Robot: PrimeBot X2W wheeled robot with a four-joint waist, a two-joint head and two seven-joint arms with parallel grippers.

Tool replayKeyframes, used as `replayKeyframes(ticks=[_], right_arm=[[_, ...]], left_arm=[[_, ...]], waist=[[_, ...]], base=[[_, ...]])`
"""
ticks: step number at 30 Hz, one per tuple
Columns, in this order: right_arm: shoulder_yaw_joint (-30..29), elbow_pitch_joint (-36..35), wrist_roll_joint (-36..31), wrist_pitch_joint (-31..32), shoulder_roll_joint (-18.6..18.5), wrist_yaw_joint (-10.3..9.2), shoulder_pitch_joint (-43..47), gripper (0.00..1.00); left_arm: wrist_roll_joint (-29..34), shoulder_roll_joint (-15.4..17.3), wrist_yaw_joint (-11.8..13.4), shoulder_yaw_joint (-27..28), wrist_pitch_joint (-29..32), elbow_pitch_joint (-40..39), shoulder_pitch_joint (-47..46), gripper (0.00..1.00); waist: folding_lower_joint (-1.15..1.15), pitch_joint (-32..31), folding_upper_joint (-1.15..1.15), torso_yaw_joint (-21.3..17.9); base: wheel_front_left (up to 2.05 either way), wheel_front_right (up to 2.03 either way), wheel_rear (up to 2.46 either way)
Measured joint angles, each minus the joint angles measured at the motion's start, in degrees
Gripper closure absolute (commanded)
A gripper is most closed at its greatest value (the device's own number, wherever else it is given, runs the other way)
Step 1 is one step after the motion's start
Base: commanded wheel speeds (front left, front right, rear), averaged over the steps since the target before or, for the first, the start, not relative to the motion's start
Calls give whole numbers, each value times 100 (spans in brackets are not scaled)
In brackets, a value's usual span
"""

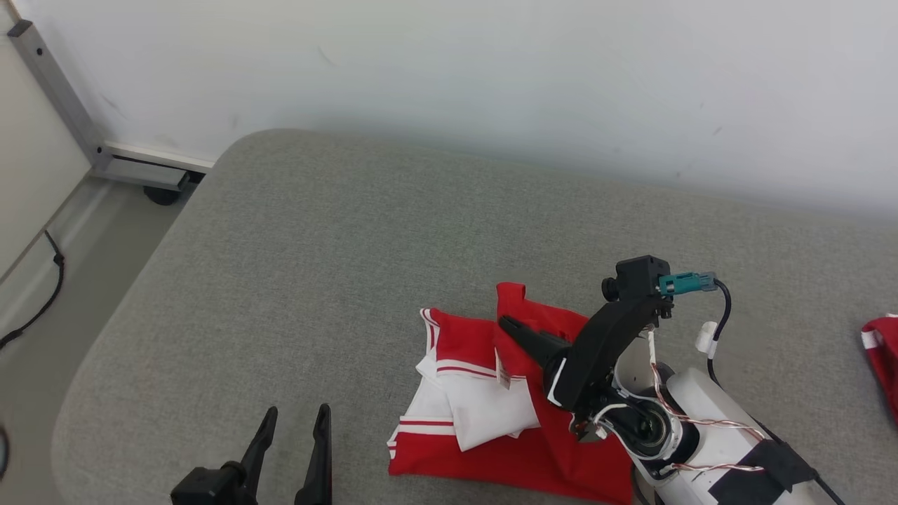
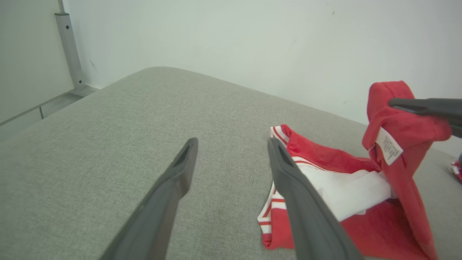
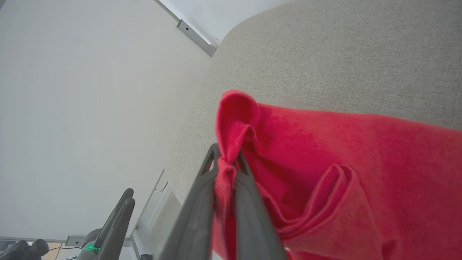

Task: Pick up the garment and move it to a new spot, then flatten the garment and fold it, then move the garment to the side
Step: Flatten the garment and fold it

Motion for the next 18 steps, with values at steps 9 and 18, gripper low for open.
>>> replayKeyframes(ticks=[9,18], right_arm=[[103,485,-68,-3,130,-200,-145,100],[109,1078,-101,-56,180,-298,-378,100]], left_arm=[[-1,-91,-54,-134,10,86,-75,0],[-11,-154,-99,-203,19,246,-221,0]], waist=[[0,0,0,350],[1,64,0,707]], base=[[0,0,0],[0,0,0]])
